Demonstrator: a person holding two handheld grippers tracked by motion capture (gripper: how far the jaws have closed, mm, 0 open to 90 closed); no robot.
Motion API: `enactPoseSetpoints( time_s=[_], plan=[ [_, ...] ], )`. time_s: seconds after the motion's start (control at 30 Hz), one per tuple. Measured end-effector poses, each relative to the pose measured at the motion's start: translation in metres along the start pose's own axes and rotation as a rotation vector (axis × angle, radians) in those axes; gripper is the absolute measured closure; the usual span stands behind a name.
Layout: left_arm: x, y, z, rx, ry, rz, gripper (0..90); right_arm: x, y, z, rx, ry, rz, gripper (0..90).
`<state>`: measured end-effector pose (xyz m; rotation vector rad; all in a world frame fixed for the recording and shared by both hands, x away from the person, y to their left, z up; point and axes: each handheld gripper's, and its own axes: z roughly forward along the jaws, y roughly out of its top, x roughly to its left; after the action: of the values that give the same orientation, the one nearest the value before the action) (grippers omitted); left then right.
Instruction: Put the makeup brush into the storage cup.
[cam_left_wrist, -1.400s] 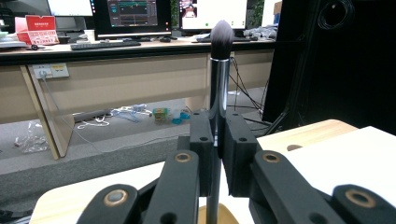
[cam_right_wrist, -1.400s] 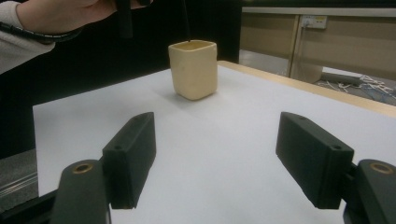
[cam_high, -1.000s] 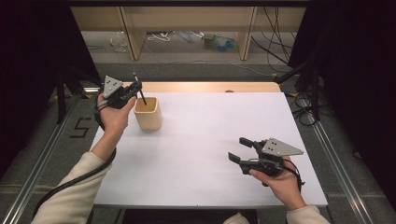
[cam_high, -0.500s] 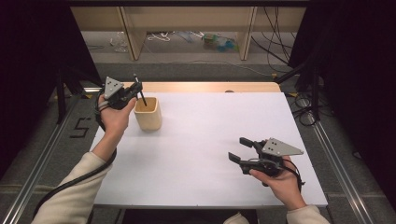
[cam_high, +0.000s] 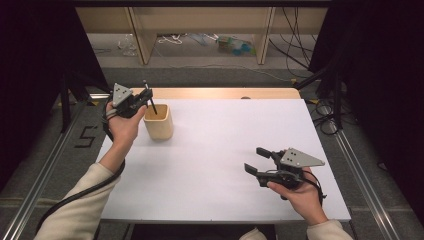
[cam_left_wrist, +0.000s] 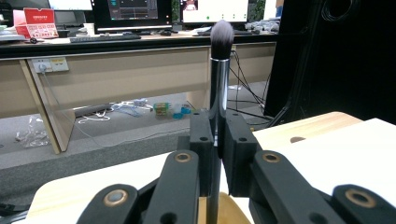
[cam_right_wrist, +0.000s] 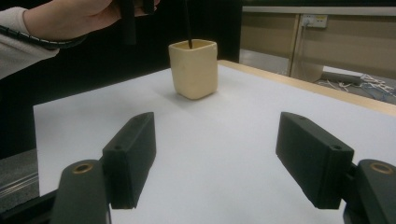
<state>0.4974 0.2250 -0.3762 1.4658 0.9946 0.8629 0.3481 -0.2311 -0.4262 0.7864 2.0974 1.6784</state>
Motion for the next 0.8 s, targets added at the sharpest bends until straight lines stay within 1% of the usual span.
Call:
enactPoseSetpoints(
  time_s=[0.8],
  plan=[
    [0.0010, -0.0057, 0.0039, 0.010, -0.002, 0.004, 83.5, 0.0002, -0.0003, 0.0006, -0.002, 0.005, 0.001, 29.9]
  ],
)
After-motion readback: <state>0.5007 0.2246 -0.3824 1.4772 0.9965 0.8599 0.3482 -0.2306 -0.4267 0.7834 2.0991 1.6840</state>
